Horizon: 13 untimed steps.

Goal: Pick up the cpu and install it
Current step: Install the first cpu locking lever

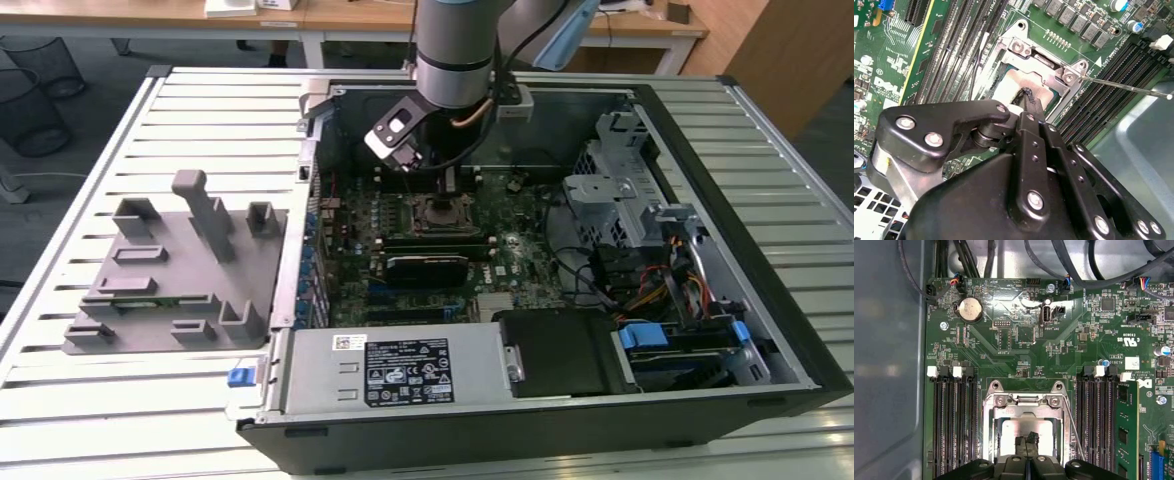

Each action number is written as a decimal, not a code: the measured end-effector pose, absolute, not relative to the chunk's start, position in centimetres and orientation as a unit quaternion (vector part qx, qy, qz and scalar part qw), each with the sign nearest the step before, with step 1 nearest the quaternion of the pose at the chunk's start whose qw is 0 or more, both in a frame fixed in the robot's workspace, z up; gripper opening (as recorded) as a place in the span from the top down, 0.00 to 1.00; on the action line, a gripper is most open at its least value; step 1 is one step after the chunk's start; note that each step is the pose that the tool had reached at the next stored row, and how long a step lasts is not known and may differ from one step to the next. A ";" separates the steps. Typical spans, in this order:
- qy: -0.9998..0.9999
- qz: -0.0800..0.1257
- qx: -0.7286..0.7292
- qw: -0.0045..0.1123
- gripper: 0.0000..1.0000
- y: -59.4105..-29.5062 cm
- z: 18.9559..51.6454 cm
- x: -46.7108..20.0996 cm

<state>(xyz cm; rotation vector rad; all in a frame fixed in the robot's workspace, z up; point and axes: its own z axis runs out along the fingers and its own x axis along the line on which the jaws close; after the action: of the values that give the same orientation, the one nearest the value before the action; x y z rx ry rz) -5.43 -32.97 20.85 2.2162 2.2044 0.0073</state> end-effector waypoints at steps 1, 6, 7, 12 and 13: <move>0.705 0.002 0.709 0.008 0.89 -33.0 20.9 -5.4; 0.705 0.002 0.709 0.008 0.89 -33.0 21.6 -5.4; 0.705 0.002 0.709 0.008 0.89 -33.0 21.8 -5.4; 0.705 0.002 0.709 0.008 0.89 -33.0 23.0 -5.4; 0.705 0.002 0.709 0.008 0.89 -33.0 23.2 -5.4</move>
<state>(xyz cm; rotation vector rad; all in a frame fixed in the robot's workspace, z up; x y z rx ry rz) -5.43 -32.97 23.23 2.2162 2.2044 0.0073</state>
